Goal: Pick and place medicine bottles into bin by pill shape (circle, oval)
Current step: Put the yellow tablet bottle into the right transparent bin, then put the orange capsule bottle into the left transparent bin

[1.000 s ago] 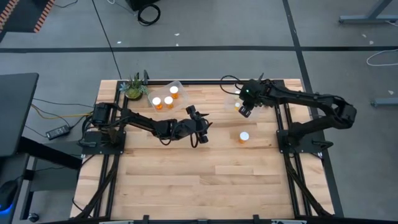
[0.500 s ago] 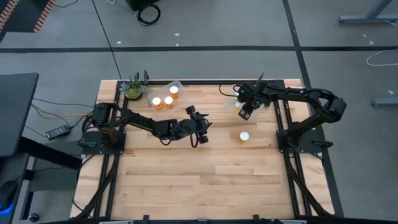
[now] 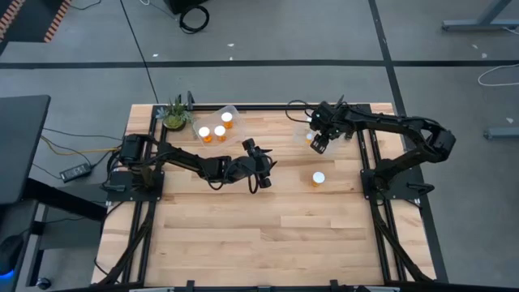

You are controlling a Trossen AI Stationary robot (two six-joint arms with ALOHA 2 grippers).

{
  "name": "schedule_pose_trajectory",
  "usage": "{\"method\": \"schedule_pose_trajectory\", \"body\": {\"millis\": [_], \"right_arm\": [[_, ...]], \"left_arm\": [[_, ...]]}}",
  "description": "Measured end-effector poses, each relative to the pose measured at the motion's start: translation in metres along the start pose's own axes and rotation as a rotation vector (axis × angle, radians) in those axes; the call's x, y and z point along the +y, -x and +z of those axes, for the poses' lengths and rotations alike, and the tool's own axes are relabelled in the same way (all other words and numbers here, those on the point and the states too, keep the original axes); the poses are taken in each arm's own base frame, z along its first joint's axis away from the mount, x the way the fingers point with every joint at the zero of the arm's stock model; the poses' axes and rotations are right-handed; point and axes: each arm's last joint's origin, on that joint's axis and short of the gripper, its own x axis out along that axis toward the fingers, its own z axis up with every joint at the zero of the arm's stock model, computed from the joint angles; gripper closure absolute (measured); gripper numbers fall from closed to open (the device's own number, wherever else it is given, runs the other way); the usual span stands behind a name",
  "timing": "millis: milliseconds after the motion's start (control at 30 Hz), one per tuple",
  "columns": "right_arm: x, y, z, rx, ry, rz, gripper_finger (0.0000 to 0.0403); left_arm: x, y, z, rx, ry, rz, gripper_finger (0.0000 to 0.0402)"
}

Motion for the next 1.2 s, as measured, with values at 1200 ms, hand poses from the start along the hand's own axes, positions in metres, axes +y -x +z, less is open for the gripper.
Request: {"method": "schedule_pose_trajectory", "body": {"millis": [1200], "right_arm": [[0.141, 0.050, -0.045, 0.010, 0.582, 0.259, 0.0096]], "left_arm": [[-0.013, 0.007, -0.003, 0.025, -0.024, -0.138, 0.0220]]}}
